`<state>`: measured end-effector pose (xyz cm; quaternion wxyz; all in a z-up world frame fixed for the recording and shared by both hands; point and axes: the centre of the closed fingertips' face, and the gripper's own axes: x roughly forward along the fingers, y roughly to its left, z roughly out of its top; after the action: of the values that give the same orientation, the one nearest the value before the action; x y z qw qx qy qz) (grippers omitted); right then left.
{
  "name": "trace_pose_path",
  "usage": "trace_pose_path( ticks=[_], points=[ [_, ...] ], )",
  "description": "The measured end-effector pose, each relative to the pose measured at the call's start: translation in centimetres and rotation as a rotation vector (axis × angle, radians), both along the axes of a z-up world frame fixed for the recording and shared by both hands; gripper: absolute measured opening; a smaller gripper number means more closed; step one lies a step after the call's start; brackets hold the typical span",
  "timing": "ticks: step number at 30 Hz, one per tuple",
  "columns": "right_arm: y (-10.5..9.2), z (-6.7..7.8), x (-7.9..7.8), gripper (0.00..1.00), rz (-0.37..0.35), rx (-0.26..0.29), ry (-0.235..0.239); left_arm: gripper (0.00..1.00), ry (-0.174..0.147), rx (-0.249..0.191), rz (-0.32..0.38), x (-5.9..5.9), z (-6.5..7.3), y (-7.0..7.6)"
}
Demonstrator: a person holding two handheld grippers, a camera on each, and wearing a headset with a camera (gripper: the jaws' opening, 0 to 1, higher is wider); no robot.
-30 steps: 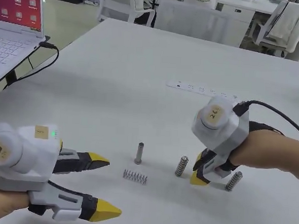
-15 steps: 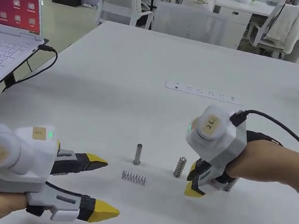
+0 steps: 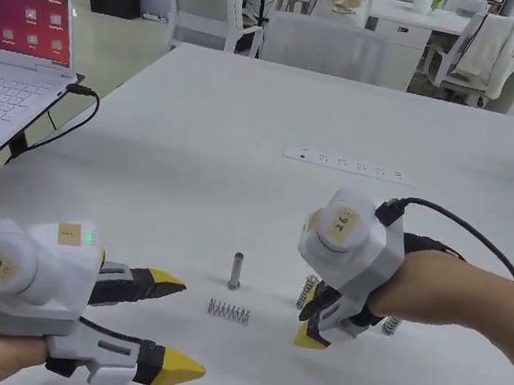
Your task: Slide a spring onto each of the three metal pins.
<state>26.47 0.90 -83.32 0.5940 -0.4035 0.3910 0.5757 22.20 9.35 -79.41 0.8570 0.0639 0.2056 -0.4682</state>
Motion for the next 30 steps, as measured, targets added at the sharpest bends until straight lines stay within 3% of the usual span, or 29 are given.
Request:
trace_pose_path(
  ticks=[15,30],
  points=[
    [4.1,0.2,0.1,0.14,0.047,0.025,-0.024,0.56,0.002,0.004,0.005,-0.3,0.0,0.3],
    [5.9,-1.2,0.9,0.13,0.041,0.020,-0.018,0.55,0.006,0.005,0.011,-0.4,-0.2,0.8]
  ],
)
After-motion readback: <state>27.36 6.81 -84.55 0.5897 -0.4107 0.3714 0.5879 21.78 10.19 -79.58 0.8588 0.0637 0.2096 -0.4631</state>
